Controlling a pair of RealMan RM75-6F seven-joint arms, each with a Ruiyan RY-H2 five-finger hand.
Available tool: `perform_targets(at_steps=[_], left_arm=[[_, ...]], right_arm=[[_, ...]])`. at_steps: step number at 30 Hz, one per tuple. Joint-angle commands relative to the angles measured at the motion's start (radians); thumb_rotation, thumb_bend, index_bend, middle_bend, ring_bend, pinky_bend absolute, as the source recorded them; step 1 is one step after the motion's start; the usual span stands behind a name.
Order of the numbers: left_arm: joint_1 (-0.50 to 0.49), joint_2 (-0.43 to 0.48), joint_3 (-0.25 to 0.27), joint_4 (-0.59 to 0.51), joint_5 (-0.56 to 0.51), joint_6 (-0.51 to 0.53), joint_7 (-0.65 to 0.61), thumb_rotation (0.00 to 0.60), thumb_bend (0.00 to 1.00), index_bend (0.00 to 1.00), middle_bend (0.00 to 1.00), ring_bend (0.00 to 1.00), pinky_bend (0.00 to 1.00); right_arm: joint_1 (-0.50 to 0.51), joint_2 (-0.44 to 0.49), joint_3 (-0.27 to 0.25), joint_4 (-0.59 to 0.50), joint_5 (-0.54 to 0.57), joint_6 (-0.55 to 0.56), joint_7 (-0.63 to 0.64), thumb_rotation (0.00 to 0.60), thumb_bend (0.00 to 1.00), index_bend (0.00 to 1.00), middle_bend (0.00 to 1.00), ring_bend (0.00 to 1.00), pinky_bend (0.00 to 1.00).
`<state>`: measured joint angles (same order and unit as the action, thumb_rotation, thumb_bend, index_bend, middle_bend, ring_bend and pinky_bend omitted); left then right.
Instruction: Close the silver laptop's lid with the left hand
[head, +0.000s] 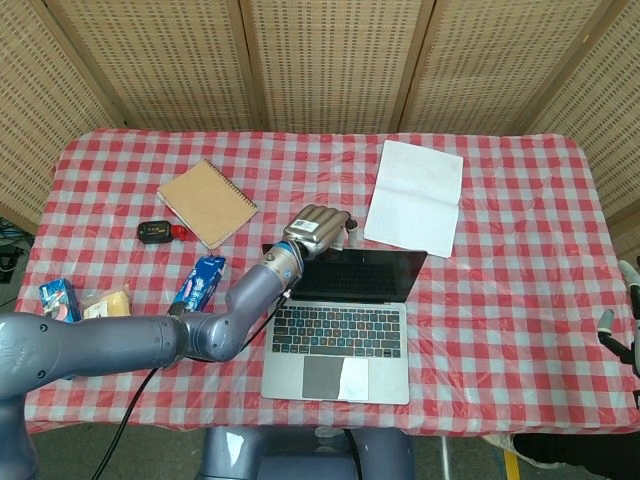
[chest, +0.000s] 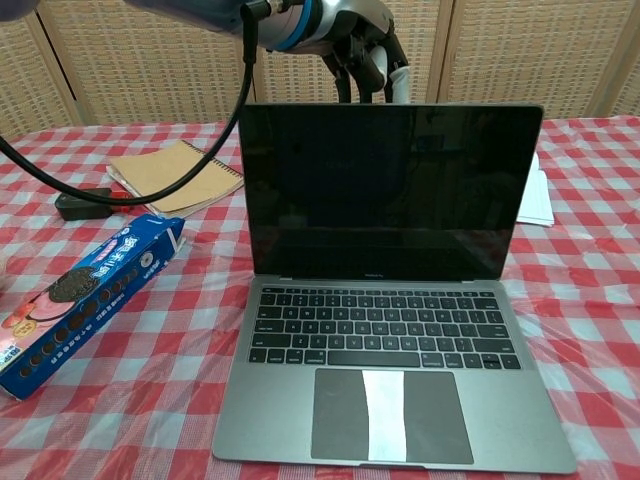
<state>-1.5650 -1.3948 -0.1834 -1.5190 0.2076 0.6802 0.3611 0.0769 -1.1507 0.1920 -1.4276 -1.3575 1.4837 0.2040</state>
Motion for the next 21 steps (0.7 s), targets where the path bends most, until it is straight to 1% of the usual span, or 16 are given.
perform_targets(at_steps=[1, 7, 13, 21], left_arm=[[0.008, 0.015, -0.009, -0.025, 0.016, 0.006, -0.007, 0.6, 1.0, 0.56, 0.37, 0.42, 0.43], [0.018, 0.047, -0.023, -0.092, 0.039, -0.002, -0.02, 0.6, 1.0, 0.56, 0.37, 0.43, 0.44], [0.022, 0.06, -0.014, -0.139, 0.059, -0.009, -0.021, 0.6, 1.0, 0.56, 0.37, 0.43, 0.44], [0.029, 0.061, 0.003, -0.164, 0.069, -0.015, -0.028, 0.6, 1.0, 0.56, 0.37, 0.43, 0.44]], right_arm=[[-0.001, 0.001, 0.001, -0.001, 0.0, 0.002, 0.001, 0.6, 0.81, 0.09, 0.0, 0.0, 0.0], [-0.003, 0.004, 0.003, -0.003, 0.0, 0.008, 0.005, 0.6, 0.81, 0.09, 0.0, 0.0, 0.0], [-0.004, 0.006, 0.003, -0.006, -0.001, 0.01, 0.006, 0.6, 0.81, 0.09, 0.0, 0.0, 0.0], [-0.005, 0.006, 0.002, -0.008, -0.004, 0.012, 0.003, 0.6, 0.81, 0.1, 0.0, 0.0, 0.0]])
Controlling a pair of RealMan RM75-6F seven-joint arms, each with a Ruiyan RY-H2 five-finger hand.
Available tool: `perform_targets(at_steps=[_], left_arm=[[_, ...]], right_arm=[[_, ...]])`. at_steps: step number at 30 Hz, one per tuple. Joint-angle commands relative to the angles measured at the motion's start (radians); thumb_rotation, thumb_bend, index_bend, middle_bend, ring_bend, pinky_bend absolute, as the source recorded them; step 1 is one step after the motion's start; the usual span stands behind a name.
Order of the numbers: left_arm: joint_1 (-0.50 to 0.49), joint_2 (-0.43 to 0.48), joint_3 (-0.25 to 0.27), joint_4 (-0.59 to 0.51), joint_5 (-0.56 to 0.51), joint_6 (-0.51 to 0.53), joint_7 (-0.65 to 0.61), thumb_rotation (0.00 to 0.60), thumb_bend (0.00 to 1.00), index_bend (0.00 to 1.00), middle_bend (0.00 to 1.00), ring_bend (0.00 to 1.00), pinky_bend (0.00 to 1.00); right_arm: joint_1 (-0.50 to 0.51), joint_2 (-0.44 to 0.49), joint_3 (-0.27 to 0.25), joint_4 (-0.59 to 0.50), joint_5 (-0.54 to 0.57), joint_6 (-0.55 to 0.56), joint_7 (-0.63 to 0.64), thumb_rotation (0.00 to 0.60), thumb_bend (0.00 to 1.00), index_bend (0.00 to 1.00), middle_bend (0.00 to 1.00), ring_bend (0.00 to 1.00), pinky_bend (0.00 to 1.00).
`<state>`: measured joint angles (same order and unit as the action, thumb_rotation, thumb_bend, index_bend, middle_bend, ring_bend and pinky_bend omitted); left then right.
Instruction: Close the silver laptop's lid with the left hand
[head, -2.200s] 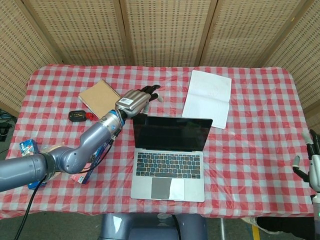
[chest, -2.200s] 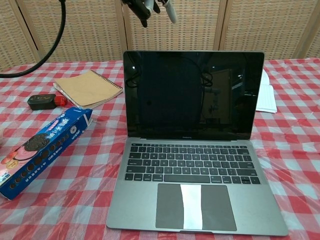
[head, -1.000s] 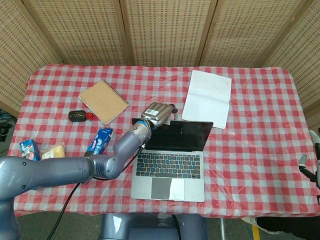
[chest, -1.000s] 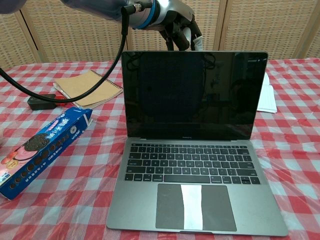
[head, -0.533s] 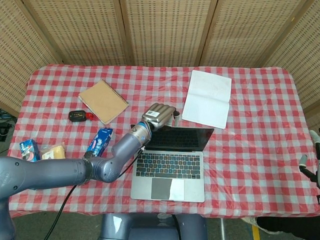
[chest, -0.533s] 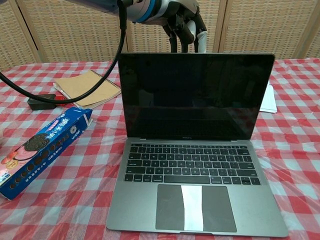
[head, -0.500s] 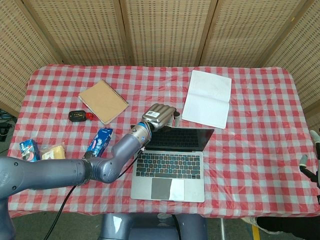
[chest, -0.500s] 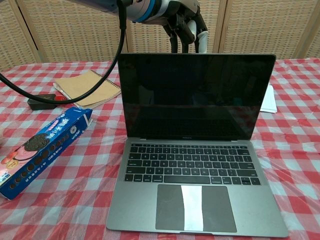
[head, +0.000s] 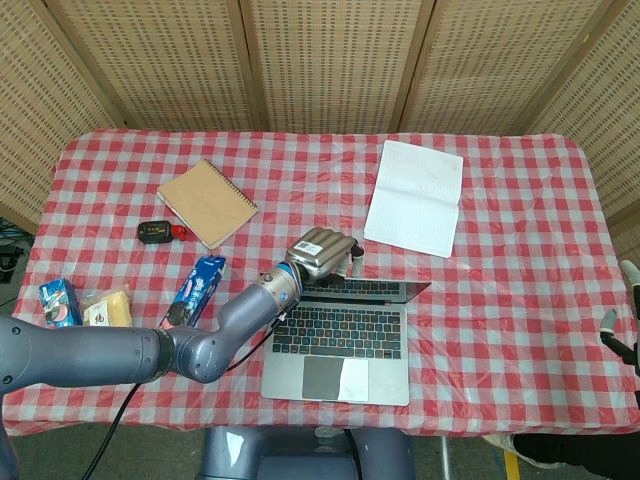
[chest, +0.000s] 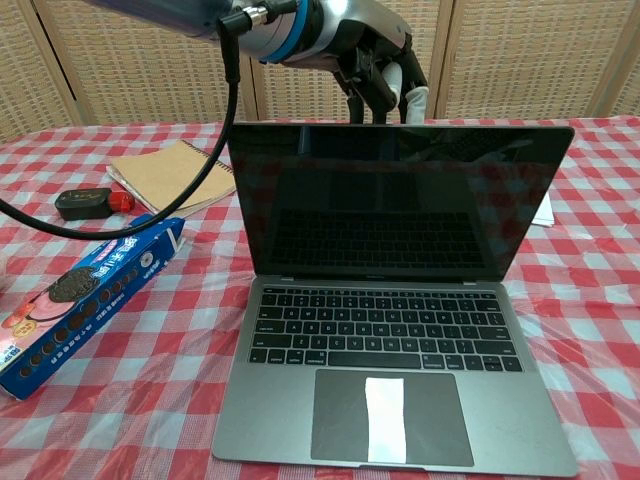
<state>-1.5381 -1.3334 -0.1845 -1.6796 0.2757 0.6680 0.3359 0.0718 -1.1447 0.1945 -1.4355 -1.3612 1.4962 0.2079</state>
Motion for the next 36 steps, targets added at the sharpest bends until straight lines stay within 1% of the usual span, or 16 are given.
perform_targets(at_steps=[1, 7, 22, 27, 36], left_arm=[[0.004, 0.0, 0.008, -0.007, 0.004, -0.005, -0.005, 0.6, 1.0, 0.56, 0.37, 0.43, 0.44], [0.016, 0.008, 0.015, -0.036, 0.027, -0.012, -0.016, 0.6, 1.0, 0.56, 0.37, 0.43, 0.44], [0.054, 0.041, 0.028, -0.138, 0.137, -0.023, -0.047, 0.6, 1.0, 0.56, 0.37, 0.43, 0.44], [0.063, 0.046, 0.041, -0.163, 0.164, -0.019, -0.051, 0.6, 1.0, 0.56, 0.37, 0.43, 0.44], [0.081, 0.043, 0.082, -0.206, 0.211, -0.012, -0.047, 0.6, 1.0, 0.56, 0.37, 0.43, 0.44]], right_arm=[[0.0, -0.001, -0.001, 0.0, 0.0, -0.001, -0.001, 0.6, 0.81, 0.1, 0.0, 0.0, 0.0], [0.002, -0.003, -0.003, 0.0, -0.001, -0.005, -0.007, 0.6, 0.81, 0.1, 0.0, 0.0, 0.0], [0.003, -0.008, -0.003, -0.001, -0.01, 0.005, -0.013, 0.6, 0.82, 0.1, 0.0, 0.0, 0.0], [0.002, -0.007, -0.002, -0.003, -0.007, 0.004, -0.011, 0.6, 0.82, 0.1, 0.0, 0.0, 0.0], [-0.001, -0.005, -0.002, -0.011, -0.009, 0.012, -0.015, 0.6, 0.82, 0.1, 0.0, 0.0, 0.0]])
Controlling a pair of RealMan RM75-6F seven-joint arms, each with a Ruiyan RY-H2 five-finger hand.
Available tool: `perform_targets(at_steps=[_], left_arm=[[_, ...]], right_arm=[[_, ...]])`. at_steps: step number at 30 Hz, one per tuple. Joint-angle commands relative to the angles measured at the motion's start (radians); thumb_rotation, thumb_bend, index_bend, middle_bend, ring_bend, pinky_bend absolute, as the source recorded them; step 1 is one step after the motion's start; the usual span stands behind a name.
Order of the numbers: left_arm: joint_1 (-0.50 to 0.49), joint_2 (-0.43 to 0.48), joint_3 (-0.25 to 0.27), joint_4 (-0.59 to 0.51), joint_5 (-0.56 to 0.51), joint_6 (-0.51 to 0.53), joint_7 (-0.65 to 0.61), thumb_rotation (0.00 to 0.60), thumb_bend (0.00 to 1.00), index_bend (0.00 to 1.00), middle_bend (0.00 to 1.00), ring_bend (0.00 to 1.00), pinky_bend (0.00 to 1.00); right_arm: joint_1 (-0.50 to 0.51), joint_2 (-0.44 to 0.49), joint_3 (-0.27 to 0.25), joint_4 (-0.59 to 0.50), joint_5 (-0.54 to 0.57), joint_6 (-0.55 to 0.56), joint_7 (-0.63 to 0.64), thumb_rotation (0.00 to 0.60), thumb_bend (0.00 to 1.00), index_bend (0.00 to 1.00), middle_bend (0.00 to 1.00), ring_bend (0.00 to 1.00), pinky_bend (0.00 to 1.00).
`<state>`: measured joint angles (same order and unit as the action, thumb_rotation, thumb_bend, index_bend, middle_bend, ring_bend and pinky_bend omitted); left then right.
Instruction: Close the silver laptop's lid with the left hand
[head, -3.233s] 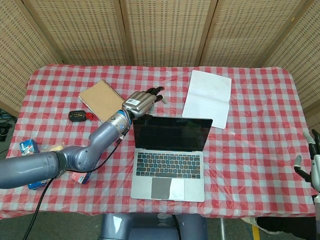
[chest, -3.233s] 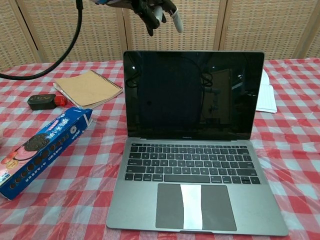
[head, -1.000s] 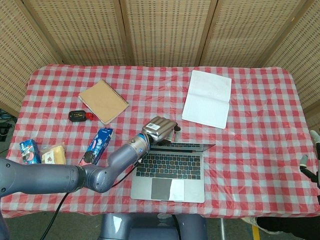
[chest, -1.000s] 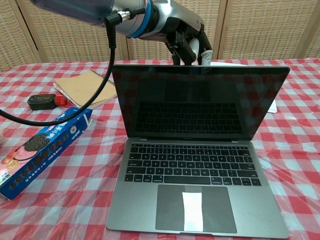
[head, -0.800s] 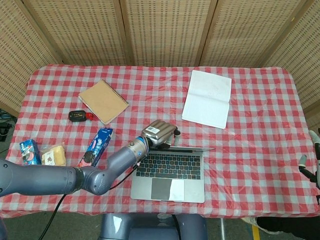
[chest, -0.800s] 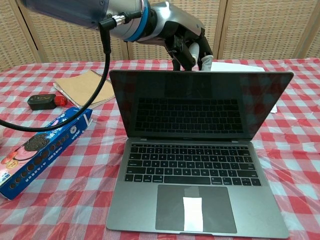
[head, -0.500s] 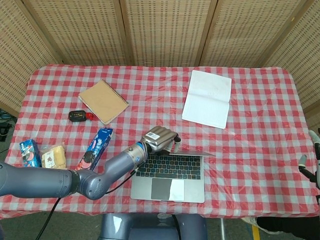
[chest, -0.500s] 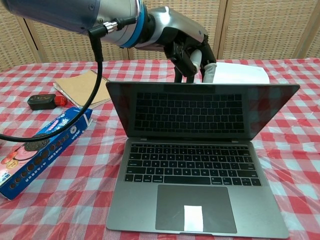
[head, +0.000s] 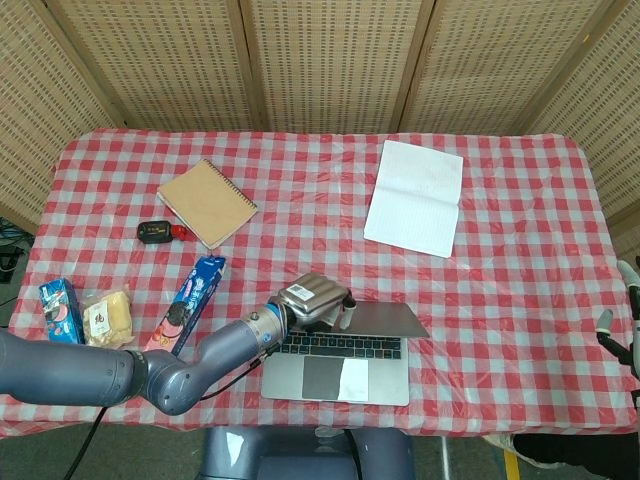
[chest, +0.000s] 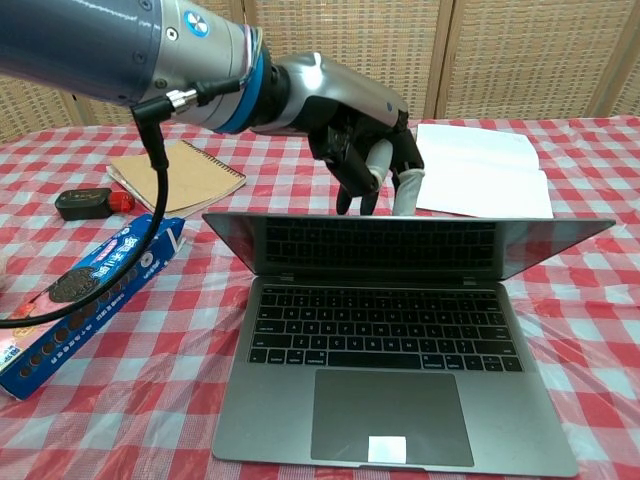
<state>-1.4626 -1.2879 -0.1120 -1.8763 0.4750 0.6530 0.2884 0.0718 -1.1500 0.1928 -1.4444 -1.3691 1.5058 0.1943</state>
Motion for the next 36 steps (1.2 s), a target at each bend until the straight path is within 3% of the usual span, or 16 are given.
perform_targets(at_steps=[1, 19, 36], left_arm=[[0.008, -0.003, 0.015, -0.015, 0.019, 0.002, 0.001, 0.6, 1.0, 0.56, 0.37, 0.43, 0.44], [0.043, -0.038, 0.075, -0.039, 0.091, -0.032, -0.022, 0.6, 1.0, 0.55, 0.37, 0.43, 0.44], [0.06, -0.14, 0.129, 0.052, 0.099, -0.06, -0.053, 0.6, 1.0, 0.55, 0.37, 0.43, 0.44]], right_arm=[[-0.001, 0.001, 0.0, -0.003, -0.002, 0.003, -0.002, 0.6, 0.82, 0.1, 0.0, 0.0, 0.0], [-0.01, 0.004, 0.013, -0.015, 0.016, 0.018, 0.002, 0.6, 0.83, 0.1, 0.0, 0.0, 0.0], [-0.016, 0.01, 0.023, -0.018, 0.026, 0.024, 0.021, 0.6, 0.84, 0.1, 0.0, 0.0, 0.0]])
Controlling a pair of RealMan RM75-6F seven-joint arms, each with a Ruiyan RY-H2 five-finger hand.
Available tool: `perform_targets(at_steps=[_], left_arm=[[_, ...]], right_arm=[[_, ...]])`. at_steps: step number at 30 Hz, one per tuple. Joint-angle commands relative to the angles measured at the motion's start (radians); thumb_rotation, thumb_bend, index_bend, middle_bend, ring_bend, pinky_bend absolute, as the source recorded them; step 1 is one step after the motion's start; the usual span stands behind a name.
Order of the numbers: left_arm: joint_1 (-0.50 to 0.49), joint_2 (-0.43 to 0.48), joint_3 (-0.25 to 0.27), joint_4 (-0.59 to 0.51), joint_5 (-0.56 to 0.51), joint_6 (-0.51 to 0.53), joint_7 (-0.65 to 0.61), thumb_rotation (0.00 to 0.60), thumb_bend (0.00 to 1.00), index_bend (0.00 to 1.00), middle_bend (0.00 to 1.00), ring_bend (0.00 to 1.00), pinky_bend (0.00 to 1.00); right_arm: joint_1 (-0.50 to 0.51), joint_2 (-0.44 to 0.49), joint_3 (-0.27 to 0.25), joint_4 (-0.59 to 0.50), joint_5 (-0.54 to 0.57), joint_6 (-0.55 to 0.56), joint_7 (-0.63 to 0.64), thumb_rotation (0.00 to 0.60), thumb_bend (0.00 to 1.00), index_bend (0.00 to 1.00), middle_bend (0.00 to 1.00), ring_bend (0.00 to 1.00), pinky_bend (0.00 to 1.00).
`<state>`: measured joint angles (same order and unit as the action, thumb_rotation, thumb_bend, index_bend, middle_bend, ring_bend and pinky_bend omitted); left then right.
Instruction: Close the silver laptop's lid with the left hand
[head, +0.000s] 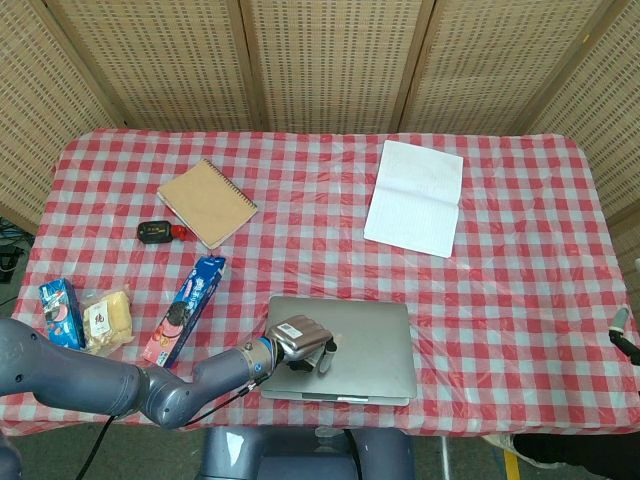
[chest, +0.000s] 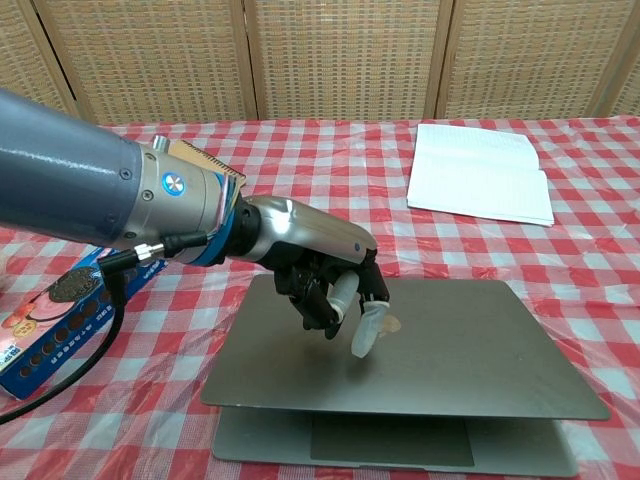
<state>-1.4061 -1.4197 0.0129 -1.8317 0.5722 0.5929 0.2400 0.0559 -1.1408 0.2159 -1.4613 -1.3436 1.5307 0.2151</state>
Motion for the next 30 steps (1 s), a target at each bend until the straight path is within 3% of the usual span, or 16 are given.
perform_targets(at_steps=[1, 30], left_arm=[[0.004, -0.011, 0.006, 0.011, 0.003, 0.0, -0.005, 0.6, 1.0, 0.55, 0.37, 0.43, 0.44], [-0.004, -0.065, 0.079, 0.042, -0.021, 0.019, 0.037, 0.6, 1.0, 0.53, 0.36, 0.43, 0.42]], right_arm=[[0.0, 0.001, 0.0, -0.001, 0.0, 0.0, 0.0, 0.6, 0.84, 0.1, 0.0, 0.0, 0.0], [-0.002, 0.001, -0.001, -0.006, -0.008, 0.003, -0.001, 0.6, 0.84, 0.1, 0.0, 0.0, 0.0]])
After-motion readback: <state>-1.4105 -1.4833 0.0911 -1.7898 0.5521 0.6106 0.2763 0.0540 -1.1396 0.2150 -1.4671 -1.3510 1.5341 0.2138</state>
